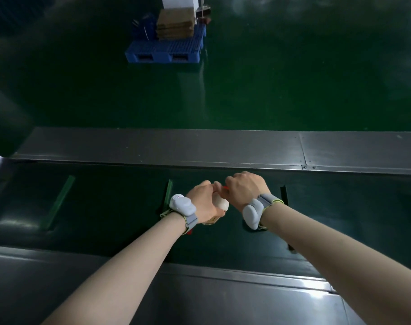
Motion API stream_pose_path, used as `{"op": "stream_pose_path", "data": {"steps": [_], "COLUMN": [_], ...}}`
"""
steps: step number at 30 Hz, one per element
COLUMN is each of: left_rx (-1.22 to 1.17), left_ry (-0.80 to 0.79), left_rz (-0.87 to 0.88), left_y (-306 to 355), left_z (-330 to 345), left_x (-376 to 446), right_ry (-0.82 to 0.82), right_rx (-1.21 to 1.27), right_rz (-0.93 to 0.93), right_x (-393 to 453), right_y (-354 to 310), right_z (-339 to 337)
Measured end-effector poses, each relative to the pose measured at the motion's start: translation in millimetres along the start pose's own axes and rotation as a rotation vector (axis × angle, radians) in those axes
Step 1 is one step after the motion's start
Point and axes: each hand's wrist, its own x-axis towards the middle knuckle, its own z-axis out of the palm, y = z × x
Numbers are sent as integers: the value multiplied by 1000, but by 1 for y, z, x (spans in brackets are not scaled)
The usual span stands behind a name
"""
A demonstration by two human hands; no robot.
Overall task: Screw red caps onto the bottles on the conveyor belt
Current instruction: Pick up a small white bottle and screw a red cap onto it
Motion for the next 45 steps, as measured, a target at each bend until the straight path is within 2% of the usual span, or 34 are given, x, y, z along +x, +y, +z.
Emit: {"op": "stream_pose_path", "data": {"steps": [3, 6, 8, 10, 14, 18, 21, 23, 26, 28, 30, 33, 37, 42, 45], "left_rx": [-11, -5, 8, 4, 46, 190, 219, 188, 74, 21, 3, -16, -7, 27, -9], "left_ry": [-17, -19, -18, -13, 32, 176, 195, 135, 13, -25, -42, -18, 3, -28, -42], "left_rz": [7, 25, 57, 65, 57, 46, 64, 58, 42, 48, 66, 70, 44, 29, 17], "left_y": [5, 10, 14, 16, 16, 23, 24, 25, 24, 22, 21, 19, 11, -3, -16], "left_z": [-1, -3, -3, 0, 11, 25, 31, 28, 20, 17, 19, 29, 43, 61, 76], "left_x": [0, 4, 5, 5, 3, -1, 0, 2, 6, 6, 6, 6, 11, 21, 27], "right_ry": [39, 147, 136, 114, 6, -180, -260, -121, 138, 194, 174, 190, 64, -273, -468], "right_rx": [-28, -70, -121, -113, 14, 11, -44, -45, -67, -117, -129, -37, 33, 183, 193], "right_rz": [-21, -183, -259, -204, 160, 228, 233, 164, -76, -240, -242, -120, 42, 321, 344], "right_x": [-4, -9, -10, -9, -2, 5, 5, 1, -4, -7, -9, -10, -10, 2, 11], "right_y": [3, 10, 13, 13, 11, 10, 11, 15, 26, 33, 37, 35, 27, 19, 16], "right_z": [-4, -9, -11, -6, 9, 4, 6, 8, 24, 30, 33, 38, 44, 48, 55]}}
